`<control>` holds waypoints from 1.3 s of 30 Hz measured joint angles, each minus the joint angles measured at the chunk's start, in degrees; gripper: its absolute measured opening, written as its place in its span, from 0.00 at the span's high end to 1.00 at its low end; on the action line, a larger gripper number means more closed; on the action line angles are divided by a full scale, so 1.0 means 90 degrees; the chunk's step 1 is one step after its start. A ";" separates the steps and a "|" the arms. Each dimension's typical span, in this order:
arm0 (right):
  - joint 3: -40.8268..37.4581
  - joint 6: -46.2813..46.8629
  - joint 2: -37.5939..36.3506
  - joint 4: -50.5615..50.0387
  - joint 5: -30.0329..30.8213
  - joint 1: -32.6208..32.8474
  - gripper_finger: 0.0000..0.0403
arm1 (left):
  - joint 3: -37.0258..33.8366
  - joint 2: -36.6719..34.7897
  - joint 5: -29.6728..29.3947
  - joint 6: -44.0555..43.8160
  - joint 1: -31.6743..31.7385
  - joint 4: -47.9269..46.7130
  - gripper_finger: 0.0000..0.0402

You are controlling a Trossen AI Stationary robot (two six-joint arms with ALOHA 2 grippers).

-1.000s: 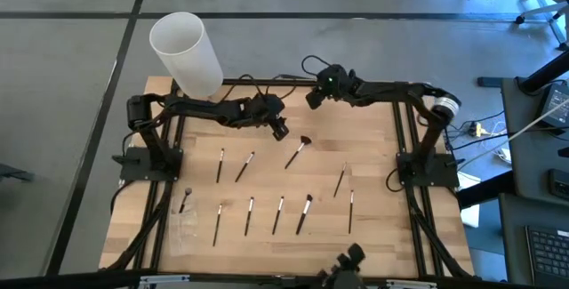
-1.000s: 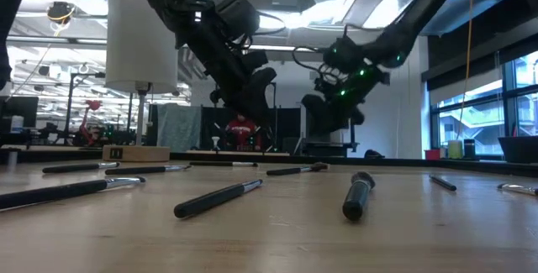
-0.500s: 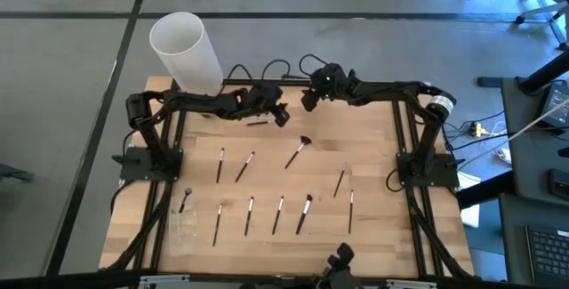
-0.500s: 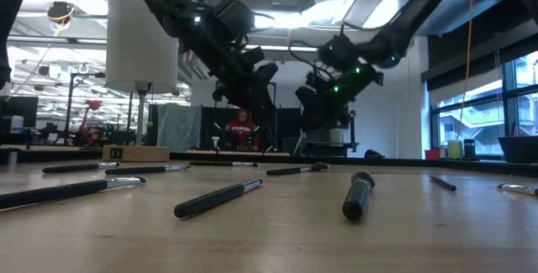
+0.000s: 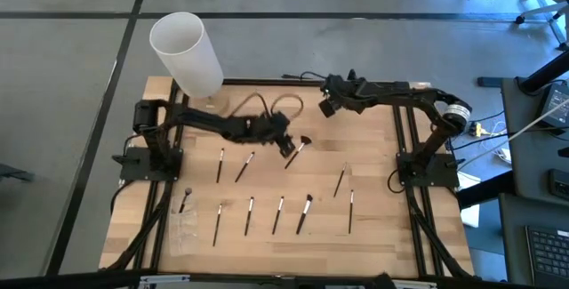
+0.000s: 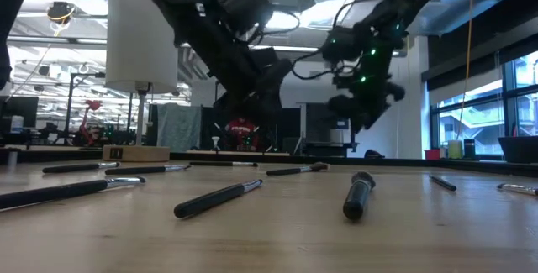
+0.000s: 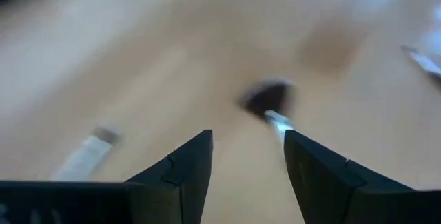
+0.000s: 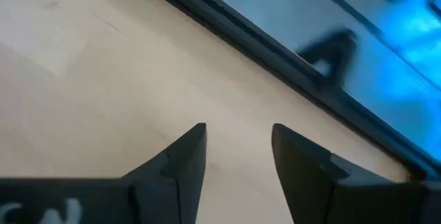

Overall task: Pick & Place Makeup Supplies
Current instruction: Put the makeup brush into the transparent organizer

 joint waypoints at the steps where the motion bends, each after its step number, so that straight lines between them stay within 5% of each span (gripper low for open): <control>1: -0.0002 0.0207 -0.0126 -0.0162 0.0081 0.0143 0.59 | 0.0052 0.0035 0.0033 -0.0234 -0.0169 -0.0004 0.56; 9: -0.0103 0.1230 -0.1398 -0.0558 0.0506 0.1283 0.59 | 0.0907 0.0144 -0.0071 -0.1197 -0.1355 -0.0757 0.56; 17: -0.1695 0.2677 -0.3418 -0.0478 0.0504 0.2333 0.59 | 0.2074 0.1116 -0.0201 -0.1434 -0.1954 -0.1171 0.60; 23: -0.2986 0.3421 -0.4794 0.0511 0.0049 0.2947 0.59 | 0.3287 0.2082 0.0366 -0.1694 -0.2177 -0.2090 0.65; 29: -0.3527 0.3929 -0.5075 0.0928 -0.0091 0.3285 0.59 | 0.4194 0.2645 0.0436 -0.2185 -0.2422 -0.3128 0.66; 39: -0.3504 0.3732 -0.4995 0.1241 -0.0072 0.3478 0.59 | 0.4355 0.2815 0.0148 -0.2984 -0.2701 -0.3216 0.66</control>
